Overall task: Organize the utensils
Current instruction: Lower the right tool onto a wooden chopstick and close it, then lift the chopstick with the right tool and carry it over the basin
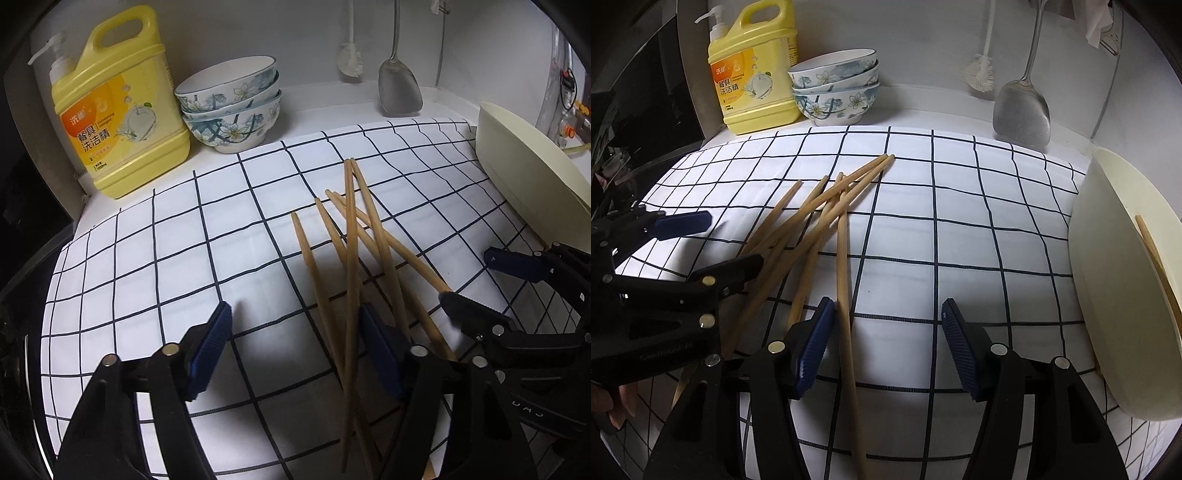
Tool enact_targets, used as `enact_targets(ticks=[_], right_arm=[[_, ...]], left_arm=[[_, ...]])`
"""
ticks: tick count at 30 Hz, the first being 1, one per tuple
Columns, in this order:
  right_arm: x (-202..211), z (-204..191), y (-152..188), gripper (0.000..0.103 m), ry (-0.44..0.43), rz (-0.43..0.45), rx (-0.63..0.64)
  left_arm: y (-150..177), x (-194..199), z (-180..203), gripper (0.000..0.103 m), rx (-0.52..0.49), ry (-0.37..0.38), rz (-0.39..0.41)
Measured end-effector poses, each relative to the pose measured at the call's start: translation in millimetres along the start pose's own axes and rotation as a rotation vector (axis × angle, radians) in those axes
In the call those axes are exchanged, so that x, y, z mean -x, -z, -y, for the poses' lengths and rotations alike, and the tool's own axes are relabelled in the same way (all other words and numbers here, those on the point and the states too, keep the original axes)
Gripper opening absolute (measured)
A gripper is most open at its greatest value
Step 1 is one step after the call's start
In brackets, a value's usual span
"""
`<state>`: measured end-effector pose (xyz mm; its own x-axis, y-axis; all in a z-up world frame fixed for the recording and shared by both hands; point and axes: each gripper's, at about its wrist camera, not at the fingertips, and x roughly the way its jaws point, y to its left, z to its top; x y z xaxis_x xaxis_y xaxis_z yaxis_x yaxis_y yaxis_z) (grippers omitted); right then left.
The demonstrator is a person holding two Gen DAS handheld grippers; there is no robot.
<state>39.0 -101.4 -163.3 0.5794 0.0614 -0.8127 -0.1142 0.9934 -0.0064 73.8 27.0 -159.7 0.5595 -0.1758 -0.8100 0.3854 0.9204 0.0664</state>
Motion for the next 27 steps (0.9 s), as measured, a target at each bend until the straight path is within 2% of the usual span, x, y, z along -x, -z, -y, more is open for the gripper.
enact_targets(ticks=[7,9,10,11,12,15,22,27], right_arm=[[-0.1,-8.3,-2.8,0.042,-0.019,-0.010,0.056],[0.4,-11.5,-4.0,0.030,-0.034,-0.019,0.077],[0.5,-14.0,-4.2,0.024,-0.035,-0.021,0.086],[1.2,-15.8,-3.8,0.012,-0.035,-0.022,0.093],[1.5,-19.0,-3.5,0.007,-0.017,-0.020,0.105],[2.8,-18.6,-1.2,0.006,-0.019,-0.012,0.099],[12.6,0.2,1.0,0.006,-0.024,0.003,-0.014],[15.2,13.4,-2.4,0.006,0.016,0.015,-0.055]], left_arm=[[-1.1,-1.4,2.4,0.039,0.011,0.035,-0.014],[-1.1,-1.2,3.8,0.031,0.009,0.054,-0.018],[-1.5,-1.1,4.5,0.021,0.007,0.064,-0.020],[-1.9,-1.2,5.3,0.011,0.006,0.072,-0.022],[-2.2,-1.4,5.6,0.011,0.005,0.075,-0.025],[-3.1,-1.1,2.9,0.010,0.015,0.086,-0.032],[-1.8,6.8,-10.7,0.007,0.079,0.121,-0.045],[-1.3,14.7,-14.9,0.007,0.089,0.122,-0.039]])
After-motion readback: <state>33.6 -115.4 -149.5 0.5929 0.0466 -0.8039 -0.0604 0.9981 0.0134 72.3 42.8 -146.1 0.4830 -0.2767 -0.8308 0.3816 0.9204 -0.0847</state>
